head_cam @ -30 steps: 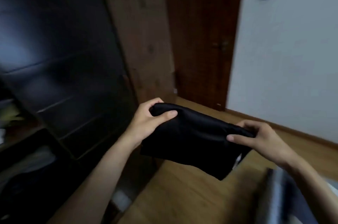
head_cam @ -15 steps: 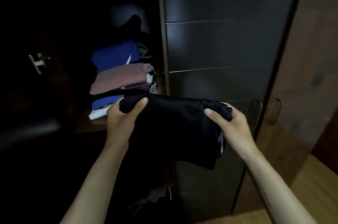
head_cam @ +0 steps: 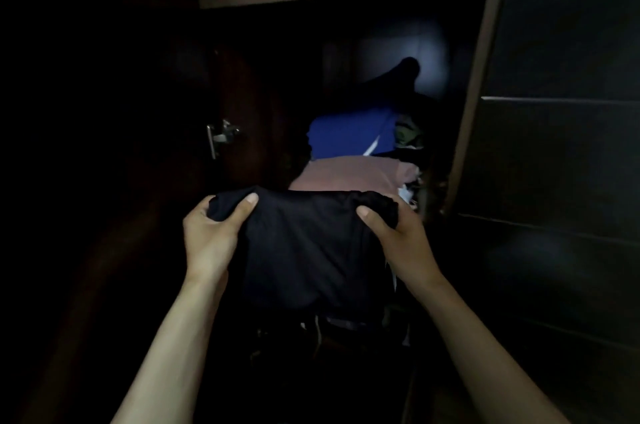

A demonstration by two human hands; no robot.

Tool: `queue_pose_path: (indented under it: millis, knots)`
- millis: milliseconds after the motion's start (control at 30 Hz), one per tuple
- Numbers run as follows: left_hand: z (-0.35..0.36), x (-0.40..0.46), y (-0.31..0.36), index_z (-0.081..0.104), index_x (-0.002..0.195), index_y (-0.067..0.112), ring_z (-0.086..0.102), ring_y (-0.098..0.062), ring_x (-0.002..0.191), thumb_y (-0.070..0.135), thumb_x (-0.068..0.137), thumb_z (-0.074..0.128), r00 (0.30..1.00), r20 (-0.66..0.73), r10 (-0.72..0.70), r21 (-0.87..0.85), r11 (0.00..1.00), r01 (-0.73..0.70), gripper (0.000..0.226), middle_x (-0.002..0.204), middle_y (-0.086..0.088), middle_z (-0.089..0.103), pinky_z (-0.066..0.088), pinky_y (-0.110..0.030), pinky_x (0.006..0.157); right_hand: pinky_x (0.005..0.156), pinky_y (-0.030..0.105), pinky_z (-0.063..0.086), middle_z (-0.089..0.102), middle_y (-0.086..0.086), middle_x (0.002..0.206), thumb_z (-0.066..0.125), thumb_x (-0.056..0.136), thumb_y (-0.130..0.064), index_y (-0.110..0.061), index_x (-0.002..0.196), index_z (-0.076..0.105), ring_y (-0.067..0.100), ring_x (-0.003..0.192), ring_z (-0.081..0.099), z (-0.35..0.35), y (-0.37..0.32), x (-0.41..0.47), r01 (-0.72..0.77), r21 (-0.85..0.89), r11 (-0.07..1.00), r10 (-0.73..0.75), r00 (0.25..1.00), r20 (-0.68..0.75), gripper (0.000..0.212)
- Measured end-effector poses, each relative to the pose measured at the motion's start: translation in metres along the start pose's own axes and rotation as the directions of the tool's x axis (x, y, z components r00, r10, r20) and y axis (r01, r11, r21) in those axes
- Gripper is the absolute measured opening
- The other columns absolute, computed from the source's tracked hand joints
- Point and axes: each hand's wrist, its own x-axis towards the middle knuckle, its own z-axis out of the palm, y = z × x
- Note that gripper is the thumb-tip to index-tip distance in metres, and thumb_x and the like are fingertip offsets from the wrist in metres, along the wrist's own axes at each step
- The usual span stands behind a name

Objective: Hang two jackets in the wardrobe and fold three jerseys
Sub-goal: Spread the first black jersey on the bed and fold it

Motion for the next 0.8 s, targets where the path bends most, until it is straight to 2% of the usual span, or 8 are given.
queue_pose_path:
  millis: [100,200,300,367,433,533,667,800]
  knots:
    - [0.015,0.030,0.003,0.074,0.096,0.008,0.074,-0.010,0.079,0.016,0.082,0.082,1.000,0.004,0.004,0.000,1.000,-0.004,0.018,0.087,-0.001,0.078,0.057,-0.020,0.067,0.082,0.020,0.048,0.068,-0.009,0.100,0.065,0.099,-0.022,-0.024,0.106,0.064,-0.007,0.091,0.063,0.013,-0.003,0.039,0.053,-0.051,0.997,-0.056,0.997,-0.055,0.007]
    - [0.054,0.073,0.006,0.075,0.090,0.013,0.072,-0.008,0.076,0.016,0.081,0.083,0.998,0.035,0.053,0.007,0.999,-0.053,0.013,0.084,0.000,0.077,0.056,-0.020,0.065,0.083,0.021,0.039,0.066,0.005,0.112,0.061,0.101,-0.022,-0.006,0.125,0.060,0.020,0.108,0.061,0.015,-0.020,0.091,0.108,-0.156,0.982,-0.136,0.973,-0.185,0.029]
    - [0.118,0.143,0.007,0.074,0.090,0.012,0.073,-0.015,0.081,0.018,0.079,0.085,0.986,0.136,0.096,0.034,0.994,-0.101,0.017,0.088,-0.004,0.076,0.059,-0.030,0.075,0.092,0.032,0.042,0.064,0.015,0.128,0.058,0.103,-0.027,-0.008,0.138,0.051,0.033,0.120,0.058,0.006,-0.039,0.163,0.062,-0.300,0.952,-0.171,0.919,-0.354,0.041]
    - [0.162,0.188,0.004,0.072,0.101,0.011,0.073,-0.022,0.096,0.031,0.073,0.089,0.976,0.202,0.082,0.197,0.973,-0.122,0.038,0.101,-0.005,0.075,0.059,-0.037,0.088,0.101,0.044,0.043,0.055,0.019,0.140,0.059,0.102,-0.028,-0.012,0.146,0.041,0.039,0.128,0.053,-0.001,-0.041,0.211,-0.114,-0.471,0.875,-0.121,0.890,-0.439,0.050]
    - [0.192,0.212,-0.008,0.059,0.121,0.011,0.064,-0.026,0.114,0.041,0.074,0.086,0.965,0.262,0.030,0.533,0.829,-0.170,0.062,0.122,-0.007,0.065,0.052,-0.035,0.098,0.111,0.052,0.035,0.041,0.024,0.150,0.066,0.096,-0.023,-0.012,0.153,0.028,0.045,0.136,0.042,-0.004,-0.030,0.240,-0.316,-0.626,0.713,-0.020,0.883,-0.469,0.069]
    - [0.211,0.215,-0.040,0.045,0.141,0.016,0.053,-0.030,0.129,0.045,0.086,0.074,0.910,0.414,0.035,0.733,0.579,-0.356,0.069,0.142,-0.010,0.053,0.044,-0.044,0.107,0.118,0.052,0.025,0.041,0.022,0.151,0.064,0.094,-0.019,-0.012,0.148,0.036,0.043,0.142,0.035,0.005,0.002,0.255,-0.283,-0.786,0.550,-0.020,0.936,-0.352,0.062]
    - [0.212,0.183,-0.100,0.034,0.155,0.023,0.031,-0.026,0.148,0.053,0.103,0.040,0.692,0.665,-0.283,0.703,0.551,-0.450,0.061,0.161,-0.007,0.035,0.022,-0.033,0.120,0.123,0.056,0.014,0.034,0.016,0.160,0.040,0.106,-0.039,-0.015,0.152,0.038,0.035,0.150,0.024,0.027,0.065,0.242,-0.147,-0.889,0.433,0.224,0.973,-0.052,0.051]
    - [0.199,0.169,-0.112,0.021,0.159,0.032,0.004,-0.016,0.155,0.062,0.103,0.023,0.689,0.639,-0.342,0.739,0.522,-0.426,0.064,0.168,0.004,0.014,0.002,-0.037,0.125,0.124,0.058,0.001,0.016,0.010,0.169,0.023,0.108,-0.050,-0.021,0.160,0.026,0.034,0.156,0.006,0.030,0.076,0.230,-0.073,-0.928,0.366,0.255,0.967,0.024,0.060]
